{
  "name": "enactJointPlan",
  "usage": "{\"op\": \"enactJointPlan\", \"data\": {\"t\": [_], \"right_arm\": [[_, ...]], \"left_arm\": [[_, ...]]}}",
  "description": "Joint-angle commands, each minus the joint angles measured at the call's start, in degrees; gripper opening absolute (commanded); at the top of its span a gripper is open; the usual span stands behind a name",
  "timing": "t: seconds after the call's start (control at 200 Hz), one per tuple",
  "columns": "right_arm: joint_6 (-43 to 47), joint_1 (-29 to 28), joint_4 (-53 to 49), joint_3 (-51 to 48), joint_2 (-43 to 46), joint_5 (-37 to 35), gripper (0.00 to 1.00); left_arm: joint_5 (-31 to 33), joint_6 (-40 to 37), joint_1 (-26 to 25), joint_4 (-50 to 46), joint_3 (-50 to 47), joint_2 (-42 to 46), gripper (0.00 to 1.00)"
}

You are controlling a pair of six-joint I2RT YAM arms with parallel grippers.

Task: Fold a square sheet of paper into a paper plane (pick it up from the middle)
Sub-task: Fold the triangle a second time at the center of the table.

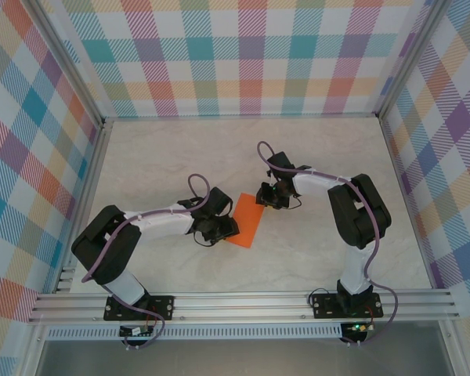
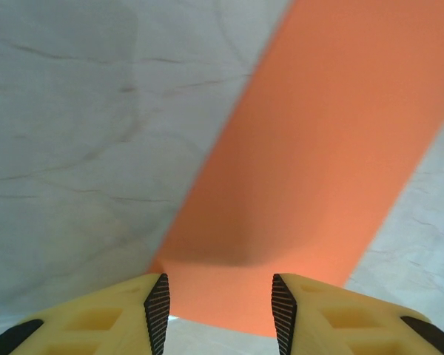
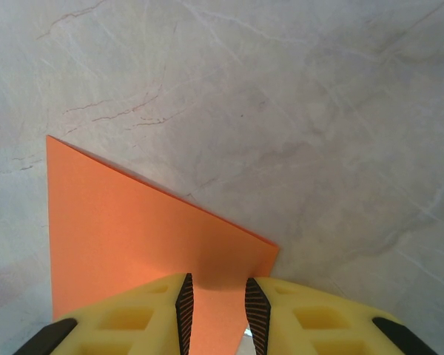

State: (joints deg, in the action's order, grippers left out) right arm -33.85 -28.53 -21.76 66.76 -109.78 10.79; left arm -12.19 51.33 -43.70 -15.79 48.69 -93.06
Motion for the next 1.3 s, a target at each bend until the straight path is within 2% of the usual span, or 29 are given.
{"op": "enactJointPlan", "data": {"t": [0.0,0.19,0.415,0.735,0.915,1.04,1.295], "right_arm": [[-0.87,-0.82,0.41,-2.69,-5.76,-0.24,0.3],[-0.87,-0.96,0.54,-2.79,-5.89,-0.15,0.3],[-0.7,-0.82,0.4,-2.9,-5.79,-0.24,0.3],[-0.78,-0.8,0.55,-2.91,-6.06,-0.15,0.3],[-0.69,-0.87,0.4,-2.98,-5.98,-0.15,0.3],[-0.7,-0.83,0.49,-3.13,-5.84,-0.06,0.3],[-0.69,-0.82,0.49,-2.95,-5.85,0.11,0.3]], "left_arm": [[-3.2,-0.57,-0.77,3.66,1.75,-0.34,0.44],[-2.21,-0.66,-0.86,3.22,1.88,-0.37,0.45],[6.52,-0.64,-1.12,-8.25,4.04,-0.46,0.5],[7.35,-0.55,-3.0,-9.69,7.0,-5.29,0.57],[5.14,-0.79,-3.74,-7.82,8.2,-7.39,0.58],[4.1,-0.93,-3.78,-6.21,8.62,-6.87,0.55],[3.27,-1.25,-3.84,-2.16,7.49,-2.75,0.57]]}}
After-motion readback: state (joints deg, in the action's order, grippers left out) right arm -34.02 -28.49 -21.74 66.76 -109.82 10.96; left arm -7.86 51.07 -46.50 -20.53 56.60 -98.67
